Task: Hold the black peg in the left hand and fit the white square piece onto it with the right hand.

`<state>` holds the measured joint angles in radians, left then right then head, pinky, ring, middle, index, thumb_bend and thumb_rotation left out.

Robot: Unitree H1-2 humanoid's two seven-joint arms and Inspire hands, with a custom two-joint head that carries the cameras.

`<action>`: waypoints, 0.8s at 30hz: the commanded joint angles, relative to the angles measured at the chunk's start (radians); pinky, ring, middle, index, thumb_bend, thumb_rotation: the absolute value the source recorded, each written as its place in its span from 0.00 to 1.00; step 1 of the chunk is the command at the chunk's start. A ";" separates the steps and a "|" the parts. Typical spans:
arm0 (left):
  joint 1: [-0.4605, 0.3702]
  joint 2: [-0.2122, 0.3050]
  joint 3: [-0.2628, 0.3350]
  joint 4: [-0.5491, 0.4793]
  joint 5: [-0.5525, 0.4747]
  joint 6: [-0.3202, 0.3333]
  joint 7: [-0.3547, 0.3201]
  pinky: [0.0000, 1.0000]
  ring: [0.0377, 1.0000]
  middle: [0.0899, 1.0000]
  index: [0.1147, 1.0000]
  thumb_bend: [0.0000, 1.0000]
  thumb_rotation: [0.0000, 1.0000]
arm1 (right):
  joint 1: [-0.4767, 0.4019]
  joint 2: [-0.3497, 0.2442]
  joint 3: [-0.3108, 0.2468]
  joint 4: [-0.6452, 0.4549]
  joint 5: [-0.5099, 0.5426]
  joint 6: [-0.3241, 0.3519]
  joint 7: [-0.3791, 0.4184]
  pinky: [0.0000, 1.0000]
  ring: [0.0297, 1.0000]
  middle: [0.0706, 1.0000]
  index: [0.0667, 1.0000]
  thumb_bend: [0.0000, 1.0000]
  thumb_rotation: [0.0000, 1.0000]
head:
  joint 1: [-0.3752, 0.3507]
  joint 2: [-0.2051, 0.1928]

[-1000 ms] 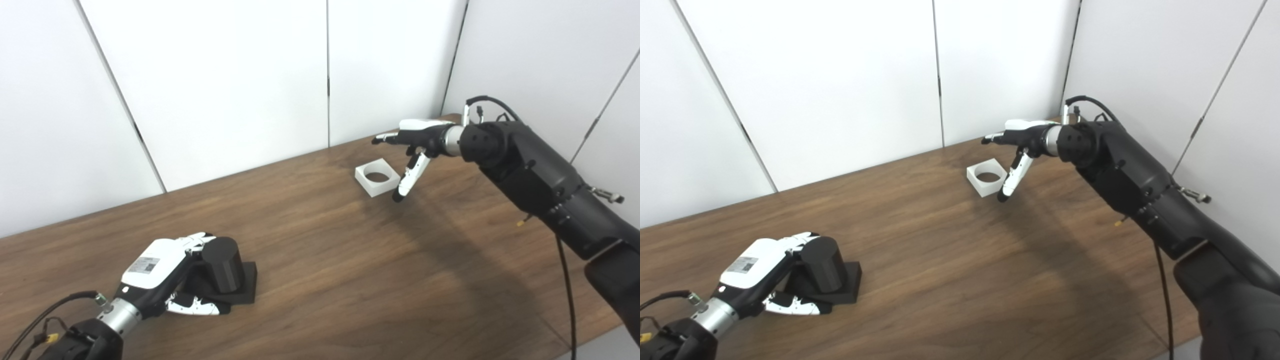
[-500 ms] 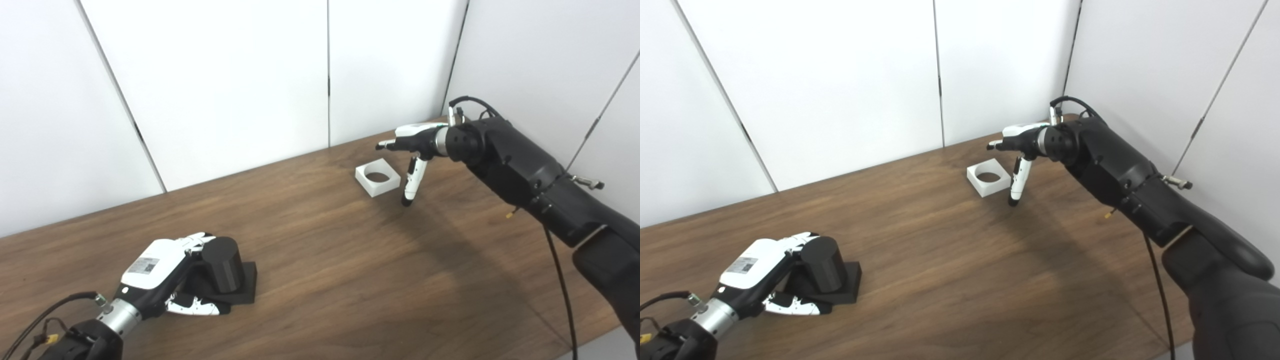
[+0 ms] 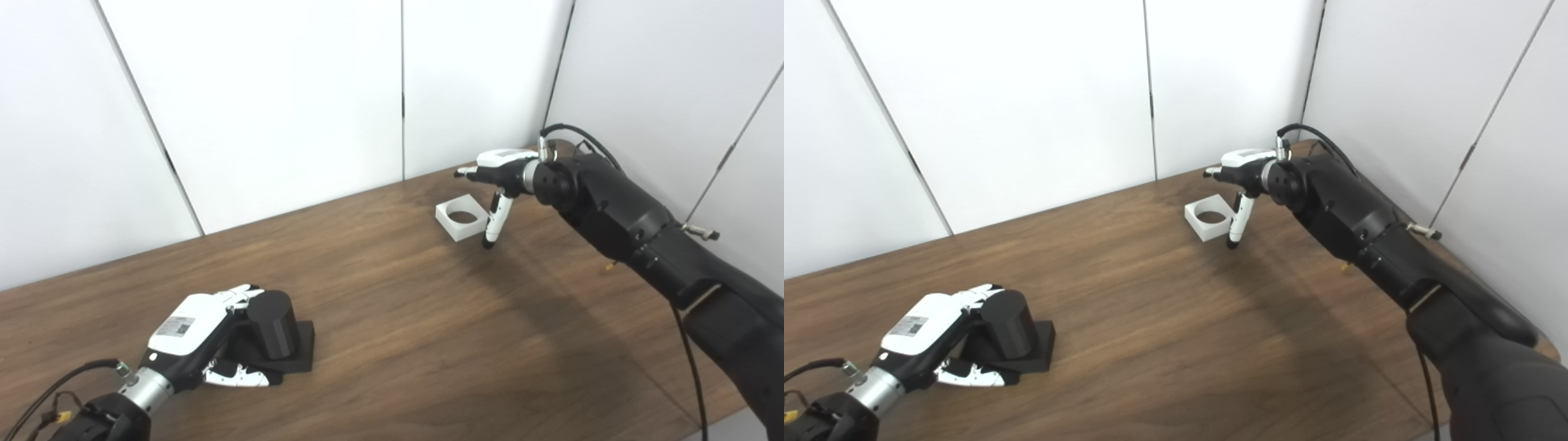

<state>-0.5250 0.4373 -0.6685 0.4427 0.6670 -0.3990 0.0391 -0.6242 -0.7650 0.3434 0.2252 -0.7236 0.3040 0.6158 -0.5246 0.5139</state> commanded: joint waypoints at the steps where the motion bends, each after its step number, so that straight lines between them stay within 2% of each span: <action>1: 0.094 0.035 -0.066 0.035 0.092 0.013 -0.119 0.84 0.89 0.85 0.43 0.52 0.07 | -0.054 -0.007 -0.010 0.001 -0.017 -0.023 -0.036 0.79 0.94 0.97 1.00 0.90 0.26 | 0.000 0.000; 24: 0.117 0.047 -0.055 -0.052 0.070 0.064 -0.170 0.85 0.90 0.84 0.43 0.52 0.07 | -0.124 0.059 0.047 0.169 -0.038 -0.045 -0.058 0.80 0.92 0.96 0.98 0.85 0.19 | 0.022 0.019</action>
<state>-0.4928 0.4434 -0.6574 0.3676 0.6655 -0.3363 0.0176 -0.6758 -0.6933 0.3980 0.3965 -0.7427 0.2698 0.5841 -0.5016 0.5323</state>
